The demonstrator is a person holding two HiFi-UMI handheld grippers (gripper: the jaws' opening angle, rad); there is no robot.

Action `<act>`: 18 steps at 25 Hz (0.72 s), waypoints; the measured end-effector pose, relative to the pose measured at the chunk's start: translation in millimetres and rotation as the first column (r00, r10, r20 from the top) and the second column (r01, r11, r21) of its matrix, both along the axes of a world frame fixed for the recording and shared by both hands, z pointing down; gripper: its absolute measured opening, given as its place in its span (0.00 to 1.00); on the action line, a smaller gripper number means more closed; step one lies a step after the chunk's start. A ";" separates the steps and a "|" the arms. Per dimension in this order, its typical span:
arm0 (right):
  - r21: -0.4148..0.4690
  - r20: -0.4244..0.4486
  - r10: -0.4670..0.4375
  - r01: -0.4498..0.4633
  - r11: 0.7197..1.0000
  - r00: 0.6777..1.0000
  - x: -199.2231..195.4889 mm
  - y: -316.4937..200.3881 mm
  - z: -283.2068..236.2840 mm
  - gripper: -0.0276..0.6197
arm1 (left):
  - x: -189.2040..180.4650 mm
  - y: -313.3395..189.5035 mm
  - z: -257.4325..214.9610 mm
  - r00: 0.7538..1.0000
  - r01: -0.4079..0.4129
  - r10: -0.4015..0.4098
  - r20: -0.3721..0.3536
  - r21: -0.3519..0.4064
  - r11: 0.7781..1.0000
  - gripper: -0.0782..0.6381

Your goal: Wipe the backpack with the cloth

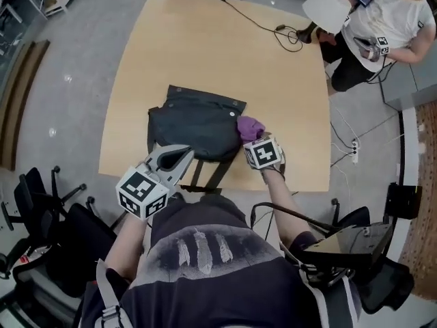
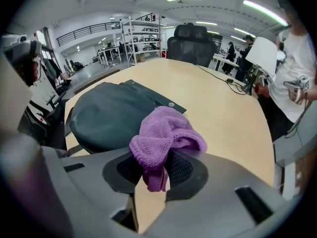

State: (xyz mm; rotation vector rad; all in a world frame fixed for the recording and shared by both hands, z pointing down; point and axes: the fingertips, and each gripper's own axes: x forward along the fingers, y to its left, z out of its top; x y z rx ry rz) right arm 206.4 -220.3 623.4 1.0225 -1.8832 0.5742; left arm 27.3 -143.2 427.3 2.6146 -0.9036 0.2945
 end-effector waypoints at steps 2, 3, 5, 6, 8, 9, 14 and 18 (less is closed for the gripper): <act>-0.019 -0.007 -0.035 0.035 0.999 0.999 -18.3 4.2 2.3 0.20 | -10.4 -0.2 5.4 1.000 0.013 -0.013 0.009 -0.016 1.000 0.12; -0.027 -0.003 -0.049 0.049 0.998 0.999 -27.6 7.7 1.9 0.20 | -16.2 -1.8 9.2 1.000 0.020 -0.020 0.008 -0.024 1.000 0.12; -0.032 0.002 -0.073 0.073 0.997 0.997 -46.1 13.6 -2.2 0.20 | -26.8 -8.8 13.7 1.000 0.024 -0.024 0.000 -0.034 0.999 0.12; -0.030 -0.001 -0.089 0.089 0.996 0.996 -56.2 15.2 -4.8 0.20 | -31.9 -12.7 14.1 1.000 0.019 -0.019 -0.004 -0.032 0.999 0.12; -0.026 -0.014 -0.129 0.128 0.991 0.992 -77.2 17.7 -8.7 0.20 | -44.2 -18.7 14.0 1.000 0.002 -0.002 -0.008 -0.024 1.000 0.12; -0.032 -0.015 -0.140 0.139 0.990 0.990 -87.3 20.4 -9.6 0.20 | -51.7 -20.7 14.1 1.000 -0.005 0.005 -0.007 -0.021 1.000 0.12; -0.079 0.013 -0.149 0.149 0.986 0.989 -129.4 29.4 -13.4 0.20 | -93.1 -33.7 13.1 1.000 0.002 -0.002 -0.021 -0.005 1.000 0.12; -0.123 0.035 -0.249 0.251 0.960 0.968 -191.8 46.2 -12.6 0.20 | -130.7 -35.9 19.6 0.999 0.017 -0.018 -0.034 -0.020 1.000 0.12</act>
